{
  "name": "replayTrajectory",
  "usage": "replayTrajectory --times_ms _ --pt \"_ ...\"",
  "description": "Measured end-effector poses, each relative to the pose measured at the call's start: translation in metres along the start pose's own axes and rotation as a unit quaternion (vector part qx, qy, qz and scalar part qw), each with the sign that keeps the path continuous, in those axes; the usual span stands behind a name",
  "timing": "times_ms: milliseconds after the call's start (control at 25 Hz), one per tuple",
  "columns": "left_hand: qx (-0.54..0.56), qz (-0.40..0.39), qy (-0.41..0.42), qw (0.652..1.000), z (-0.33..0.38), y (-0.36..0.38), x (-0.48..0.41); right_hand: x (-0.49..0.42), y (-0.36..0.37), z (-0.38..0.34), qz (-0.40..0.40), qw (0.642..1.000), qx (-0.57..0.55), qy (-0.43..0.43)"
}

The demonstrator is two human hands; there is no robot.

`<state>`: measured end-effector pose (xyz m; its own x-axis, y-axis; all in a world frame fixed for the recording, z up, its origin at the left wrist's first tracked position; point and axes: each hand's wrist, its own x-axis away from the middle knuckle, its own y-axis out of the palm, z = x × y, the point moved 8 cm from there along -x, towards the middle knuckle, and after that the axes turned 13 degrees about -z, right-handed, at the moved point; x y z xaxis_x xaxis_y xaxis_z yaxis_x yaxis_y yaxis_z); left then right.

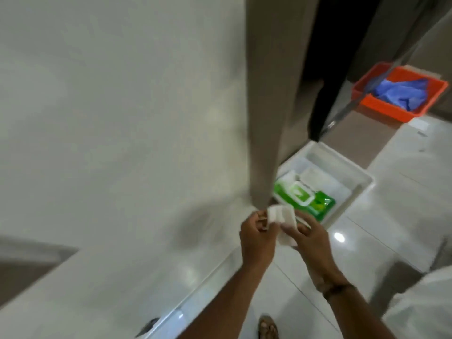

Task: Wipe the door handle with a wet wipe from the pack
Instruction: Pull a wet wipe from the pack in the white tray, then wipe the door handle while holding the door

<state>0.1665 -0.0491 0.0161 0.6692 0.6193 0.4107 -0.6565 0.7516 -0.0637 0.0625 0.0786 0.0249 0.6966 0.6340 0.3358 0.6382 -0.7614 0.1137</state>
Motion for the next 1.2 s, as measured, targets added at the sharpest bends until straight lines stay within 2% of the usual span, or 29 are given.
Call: replayTrajectory --times_ms 120,240,400,520,600,680,760,840,920,1000,1040,1120,1200 --pt "0.039 -0.039 -0.013 0.998 -0.041 -0.081 0.099 0.083 0.072 0.041 -0.078 0.992 0.072 0.074" --pt "0.075 -0.021 -0.031 0.996 -0.093 -0.194 0.212 0.183 0.176 0.077 -0.173 0.967 0.156 0.104" --pt "0.106 0.048 -0.043 0.992 -0.163 -0.361 0.374 0.314 0.345 0.124 -0.309 0.919 0.219 0.107" --pt "0.150 0.107 -0.044 0.982 -0.205 -0.486 0.490 0.404 0.478 0.143 -0.382 0.898 0.194 0.097" --pt "0.158 0.161 -0.025 0.974 -0.222 -0.568 0.559 0.452 0.556 0.135 -0.412 0.890 0.187 0.055" --pt "0.125 0.260 0.012 0.958 -0.218 -0.650 0.617 0.482 0.613 0.111 -0.406 0.891 0.201 -0.013" --pt "0.070 0.383 0.072 0.918 -0.191 -0.728 0.675 0.502 0.660 0.072 -0.347 0.902 0.223 -0.131" --pt "-0.066 0.476 0.130 0.867 -0.138 -0.782 0.712 0.520 0.692 0.024 -0.238 0.887 0.255 -0.302" --pt "-0.201 0.560 0.190 0.781 -0.083 -0.818 0.735 0.542 0.728 0.000 -0.156 0.853 0.301 -0.396" --pt "-0.320 0.615 0.218 0.687 -0.028 -0.833 0.736 0.552 0.767 0.003 -0.135 0.818 0.375 -0.414" --pt "-0.369 0.624 0.218 0.653 -0.003 -0.837 0.731 0.553 0.786 0.012 -0.139 0.800 0.418 -0.407" --pt "-0.443 0.632 0.201 0.603 0.031 -0.844 0.717 0.552 0.817 0.031 -0.165 0.776 0.484 -0.369" --pt "-0.480 0.632 0.203 0.574 0.046 -0.853 0.704 0.550 0.832 0.044 -0.180 0.749 0.534 -0.349"
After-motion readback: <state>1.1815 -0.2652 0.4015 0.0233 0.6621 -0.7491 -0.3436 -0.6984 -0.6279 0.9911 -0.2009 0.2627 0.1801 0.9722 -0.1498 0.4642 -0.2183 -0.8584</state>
